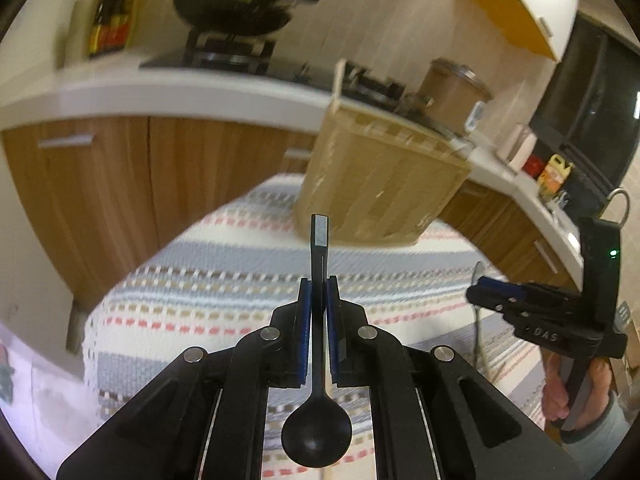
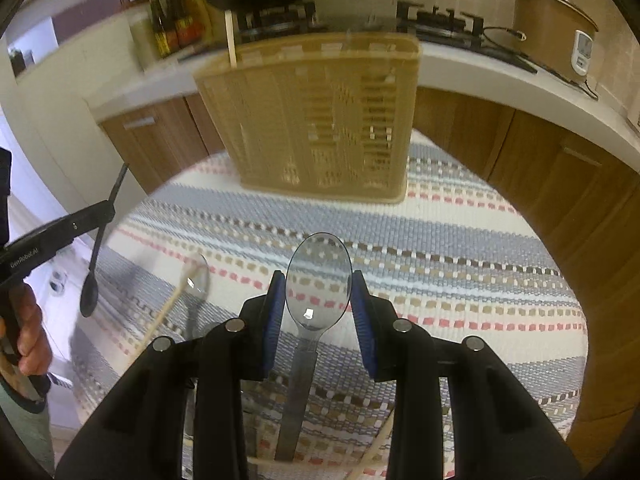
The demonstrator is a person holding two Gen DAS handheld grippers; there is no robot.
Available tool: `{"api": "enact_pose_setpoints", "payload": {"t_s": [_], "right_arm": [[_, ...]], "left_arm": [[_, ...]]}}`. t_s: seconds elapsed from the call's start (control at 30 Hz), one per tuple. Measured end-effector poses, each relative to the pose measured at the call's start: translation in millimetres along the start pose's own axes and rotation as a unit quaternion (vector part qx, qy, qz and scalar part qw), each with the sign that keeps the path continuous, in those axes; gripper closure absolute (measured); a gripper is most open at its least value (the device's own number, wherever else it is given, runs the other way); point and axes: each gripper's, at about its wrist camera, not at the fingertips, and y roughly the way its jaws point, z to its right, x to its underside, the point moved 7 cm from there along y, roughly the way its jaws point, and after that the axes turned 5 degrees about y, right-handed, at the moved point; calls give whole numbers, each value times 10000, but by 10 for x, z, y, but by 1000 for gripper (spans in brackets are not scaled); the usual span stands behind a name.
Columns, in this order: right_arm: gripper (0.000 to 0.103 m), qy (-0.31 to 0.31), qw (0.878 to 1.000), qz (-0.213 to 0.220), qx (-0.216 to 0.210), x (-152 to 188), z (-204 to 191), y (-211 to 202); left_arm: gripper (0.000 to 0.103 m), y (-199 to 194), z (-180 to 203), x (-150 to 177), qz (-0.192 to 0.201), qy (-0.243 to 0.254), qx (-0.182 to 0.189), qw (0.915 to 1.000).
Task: Organize utensils
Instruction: 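Carry the ladle with the left gripper while the right gripper carries the spoon above the basket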
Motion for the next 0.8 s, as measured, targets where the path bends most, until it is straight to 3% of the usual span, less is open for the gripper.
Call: {"api": "enact_pose_setpoints", "payload": {"t_s": [0.27, 0.5, 0.8], "right_arm": [[73, 38, 9970, 719, -268, -251, -62, -313], [73, -53, 9890, 1431, -378, -716, -177, -665], [73, -103, 9717, 2352, -208, -1539, -122, -1003]], "left_arm": [[98, -383, 346, -390, 972, 223, 192, 9948], [98, -635, 590, -958, 1888, 420, 187, 9809], [98, -509, 696, -1574, 2443, 407, 363, 9682]]}}
